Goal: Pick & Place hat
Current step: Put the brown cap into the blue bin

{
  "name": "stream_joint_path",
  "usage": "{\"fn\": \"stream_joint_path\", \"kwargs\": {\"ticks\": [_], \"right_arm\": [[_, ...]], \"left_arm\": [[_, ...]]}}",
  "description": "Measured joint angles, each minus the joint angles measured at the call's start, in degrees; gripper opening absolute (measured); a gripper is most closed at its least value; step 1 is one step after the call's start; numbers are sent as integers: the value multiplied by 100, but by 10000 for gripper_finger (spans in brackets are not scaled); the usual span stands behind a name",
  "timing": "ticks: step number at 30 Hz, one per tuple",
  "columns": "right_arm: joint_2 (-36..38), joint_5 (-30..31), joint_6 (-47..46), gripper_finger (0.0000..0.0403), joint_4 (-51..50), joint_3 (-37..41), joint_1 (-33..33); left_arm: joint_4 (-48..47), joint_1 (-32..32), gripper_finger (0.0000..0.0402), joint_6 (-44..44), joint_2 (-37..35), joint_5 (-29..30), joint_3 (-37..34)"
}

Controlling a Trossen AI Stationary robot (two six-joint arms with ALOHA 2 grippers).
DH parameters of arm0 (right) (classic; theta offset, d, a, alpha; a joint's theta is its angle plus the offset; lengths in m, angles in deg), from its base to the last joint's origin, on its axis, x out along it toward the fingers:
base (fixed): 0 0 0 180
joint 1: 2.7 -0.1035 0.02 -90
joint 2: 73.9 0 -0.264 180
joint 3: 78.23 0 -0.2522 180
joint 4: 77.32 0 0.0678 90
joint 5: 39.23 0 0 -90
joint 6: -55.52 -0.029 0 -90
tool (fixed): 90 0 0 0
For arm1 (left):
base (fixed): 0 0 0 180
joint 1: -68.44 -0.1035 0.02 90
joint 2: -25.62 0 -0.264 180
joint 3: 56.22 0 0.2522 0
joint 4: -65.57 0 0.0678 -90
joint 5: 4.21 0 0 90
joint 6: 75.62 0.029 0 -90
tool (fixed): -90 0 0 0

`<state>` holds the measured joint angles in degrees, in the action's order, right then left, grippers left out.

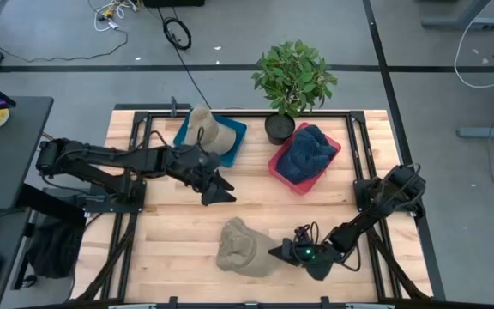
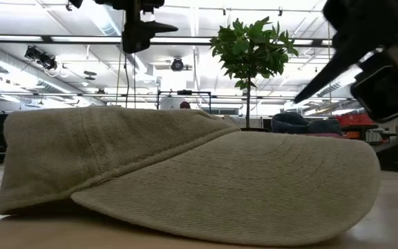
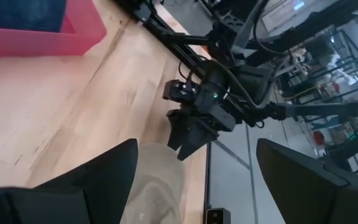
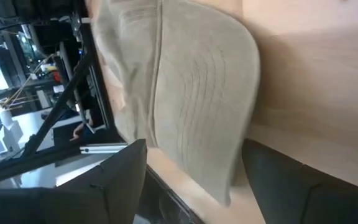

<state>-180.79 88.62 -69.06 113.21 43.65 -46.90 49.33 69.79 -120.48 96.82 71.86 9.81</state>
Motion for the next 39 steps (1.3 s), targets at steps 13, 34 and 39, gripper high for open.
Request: {"fn": "stream_joint_path", "kwargs": {"ticks": [13, 34, 39], "right_arm": [[0, -66, 434, 167, 103, 0, 437], [460, -165, 2183, 6, 894, 0, 593], [936, 140, 2741, 6, 898, 2, 501]], "left_arm": [[0, 328, 334, -147, 0, 532, 0], [-37, 482, 334, 27, -1, 276, 0], [-44, 485, 334, -83, -151, 10, -4]]}}
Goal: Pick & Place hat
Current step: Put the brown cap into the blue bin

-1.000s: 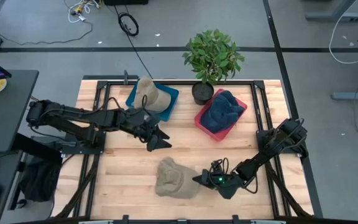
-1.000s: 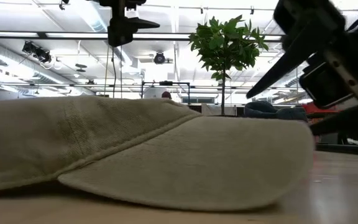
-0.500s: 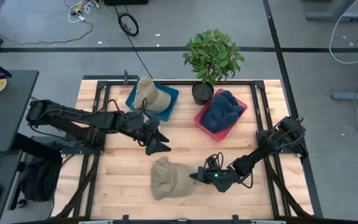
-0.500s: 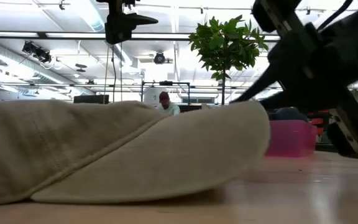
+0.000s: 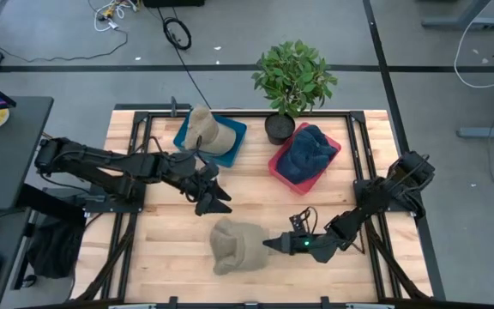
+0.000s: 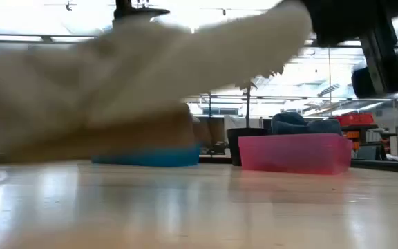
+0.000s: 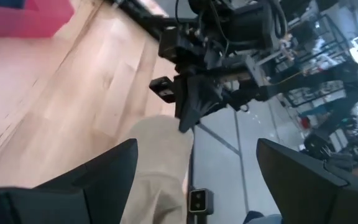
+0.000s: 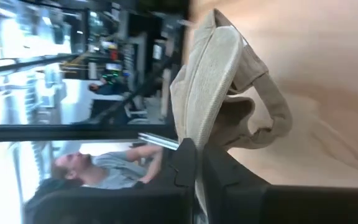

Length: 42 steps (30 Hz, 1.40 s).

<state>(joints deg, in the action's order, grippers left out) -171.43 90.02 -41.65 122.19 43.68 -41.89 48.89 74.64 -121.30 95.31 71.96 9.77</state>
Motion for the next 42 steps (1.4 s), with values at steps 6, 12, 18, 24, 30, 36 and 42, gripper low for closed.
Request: {"fn": "stream_joint_path", "kwargs": {"ticks": [6, 12, 18, 24, 30, 36, 42], "right_arm": [[818, 341, 892, 6, -111, 0, -124], [1668, 590, 2234, 6, -284, 0, -109], [2355, 939, 3447, 5, -254, 0, -93], [2702, 849, 4441, 5, 228, 0, -91], [2755, 764, 4946, 5, 749, 0, -9], [2755, 526, 4918, 5, 746, 0, 210], [2753, 188, 4851, 4, 783, 0, 409]], "left_arm": [[24, 0, 334, 26, -489, 8, -2], [9, -2, 335, -40, -1117, 576, -2], [-11, -2, 335, -119, -1552, 1349, 0], [-21, -5, 335, -169, -1661, 1797, 2], [72, -197, 335, -310, -1589, 1592, 0], [892, -223, 335, -212, -1595, 1138, 2], [897, -223, 335, -198, -1541, 828, -7]]}}
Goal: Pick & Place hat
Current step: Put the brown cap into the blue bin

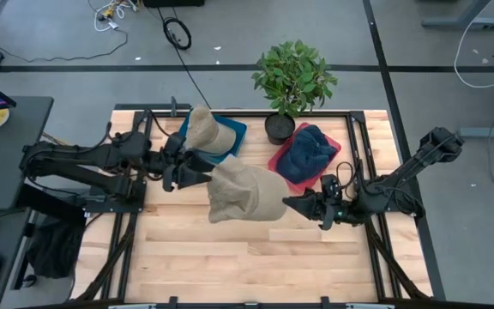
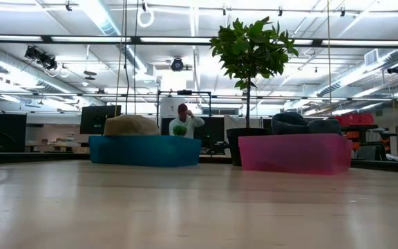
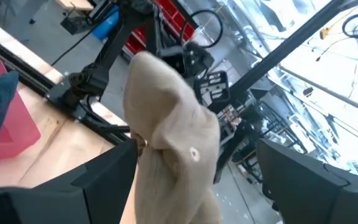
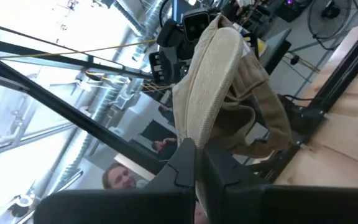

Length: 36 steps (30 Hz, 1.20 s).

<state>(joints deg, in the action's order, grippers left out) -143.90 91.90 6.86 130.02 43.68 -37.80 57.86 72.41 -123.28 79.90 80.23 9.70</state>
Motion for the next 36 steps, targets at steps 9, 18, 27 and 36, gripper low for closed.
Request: {"fn": "stream_joint_path", "kwargs": {"ticks": [9, 18, 27, 36], "right_arm": [[-1, -282, -1, 4, 139, 0, 253], [-2, -491, -32, 4, 134, 0, 488], [-2, -628, -220, 4, 88, 0, 661], [-2, -629, -544, 7, -54, 0, 680]], "left_arm": [[57, 0, 335, 28, 227, -225, 3], [128, -4, 326, 94, 414, -282, 2], [82, -4, 189, 151, 431, -272, -4], [76, -4, 10, 776, 431, -332, -4]]}}
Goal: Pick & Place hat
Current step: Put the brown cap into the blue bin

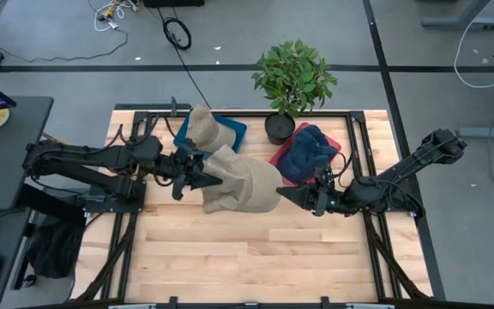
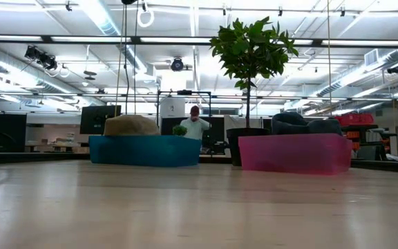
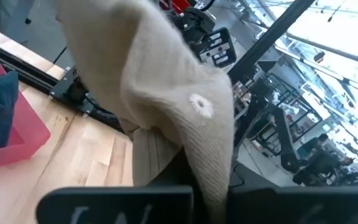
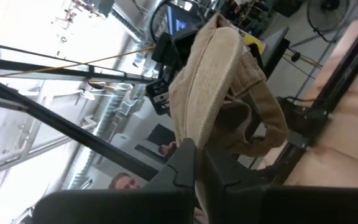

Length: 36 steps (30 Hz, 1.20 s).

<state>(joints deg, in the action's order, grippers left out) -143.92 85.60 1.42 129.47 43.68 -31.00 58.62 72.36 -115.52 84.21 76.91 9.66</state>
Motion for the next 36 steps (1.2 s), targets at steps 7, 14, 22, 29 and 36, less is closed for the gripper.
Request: {"fn": "stream_joint_path", "kwargs": {"ticks": [7, 14, 22, 29, 36], "right_arm": [[-4, -275, -391, 33, -136, 0, 0], [-4, -921, -806, 151, -387, 0, -4], [-2, -1077, -847, 287, -579, 0, -2], [0, -1195, -1206, 326, -843, 0, -2], [-2, -1124, -1563, 316, -1209, 0, -2]], "left_arm": [[-41, -23, 4, 244, -4, -65, 0], [-199, -405, 3, 246, -16, -606, 0], [-631, -1352, 3, 370, -20, -1457, -2], [-675, -2367, 3, 505, -20, -2326, -2], [-1093, -3516, 2, 1056, -8, -2784, -2]]}}
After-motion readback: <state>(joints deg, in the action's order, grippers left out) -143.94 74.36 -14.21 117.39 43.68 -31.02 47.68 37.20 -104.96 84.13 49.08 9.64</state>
